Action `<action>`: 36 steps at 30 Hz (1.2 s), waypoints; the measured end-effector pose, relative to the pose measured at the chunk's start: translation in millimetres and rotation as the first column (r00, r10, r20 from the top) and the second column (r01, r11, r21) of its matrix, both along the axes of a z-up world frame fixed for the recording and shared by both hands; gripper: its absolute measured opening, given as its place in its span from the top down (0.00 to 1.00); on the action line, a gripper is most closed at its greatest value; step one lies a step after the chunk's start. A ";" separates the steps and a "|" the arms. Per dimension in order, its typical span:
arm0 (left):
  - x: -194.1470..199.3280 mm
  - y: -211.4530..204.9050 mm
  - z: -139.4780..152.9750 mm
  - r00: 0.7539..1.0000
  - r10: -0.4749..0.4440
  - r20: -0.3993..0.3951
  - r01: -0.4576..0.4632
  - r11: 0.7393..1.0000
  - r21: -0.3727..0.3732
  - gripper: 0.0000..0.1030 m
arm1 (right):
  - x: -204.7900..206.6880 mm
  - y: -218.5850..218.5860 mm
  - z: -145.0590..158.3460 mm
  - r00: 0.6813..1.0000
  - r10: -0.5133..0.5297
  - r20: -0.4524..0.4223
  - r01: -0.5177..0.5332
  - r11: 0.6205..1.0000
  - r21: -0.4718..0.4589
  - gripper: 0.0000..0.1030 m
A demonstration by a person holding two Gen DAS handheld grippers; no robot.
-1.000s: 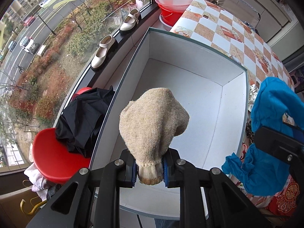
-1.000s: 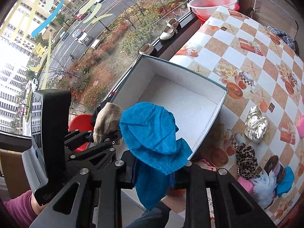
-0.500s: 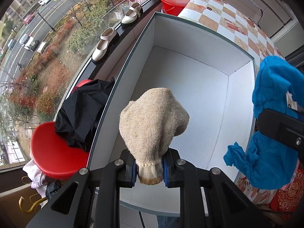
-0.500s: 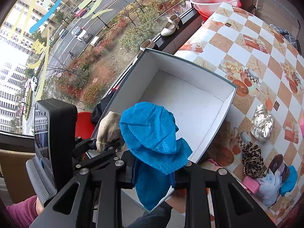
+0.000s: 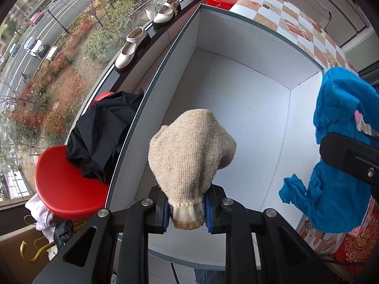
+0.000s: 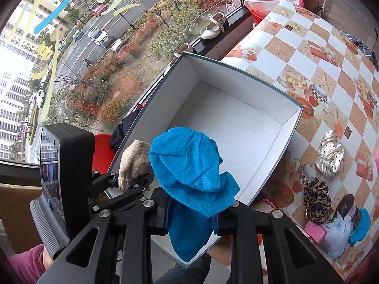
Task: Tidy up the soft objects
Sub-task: 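Open both tools to drop the beige and blue gloves into the box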
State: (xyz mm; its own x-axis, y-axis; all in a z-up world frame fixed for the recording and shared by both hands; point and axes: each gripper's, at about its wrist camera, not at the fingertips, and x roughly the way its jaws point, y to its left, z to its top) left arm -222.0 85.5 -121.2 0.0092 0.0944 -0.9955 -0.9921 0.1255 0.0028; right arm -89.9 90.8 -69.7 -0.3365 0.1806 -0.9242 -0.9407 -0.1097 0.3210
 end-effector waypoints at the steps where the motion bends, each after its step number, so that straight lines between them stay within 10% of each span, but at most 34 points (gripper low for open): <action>1: 0.9 -0.2 0.4 1.000 -0.001 -0.002 0.001 1.000 0.006 0.73 | 0.1 0.1 -0.5 1.000 -0.001 -0.001 0.001 1.000 -0.001 0.74; 5: 0.9 -1.8 2.8 1.000 0.003 -0.001 -0.003 1.000 0.026 0.32 | 0.2 0.1 0.2 1.000 -0.003 0.004 0.003 1.000 0.007 0.73; 9: 0.5 -0.8 5.9 1.000 0.010 -0.009 -0.010 0.999 0.044 0.18 | 4.7 0.9 0.6 0.999 -0.028 0.030 0.028 1.000 0.011 0.06; 26: 12.1 0.5 5.8 0.993 -0.009 0.115 0.012 1.000 -0.029 0.11 | 29.3 -3.5 11.5 0.992 -0.105 0.065 0.104 0.994 0.020 0.01; 36: 60.1 12.0 30.8 0.980 -0.175 0.098 0.176 0.984 0.004 0.11 | 67.2 -16.7 32.5 0.975 -0.221 0.004 0.221 0.975 0.024 0.01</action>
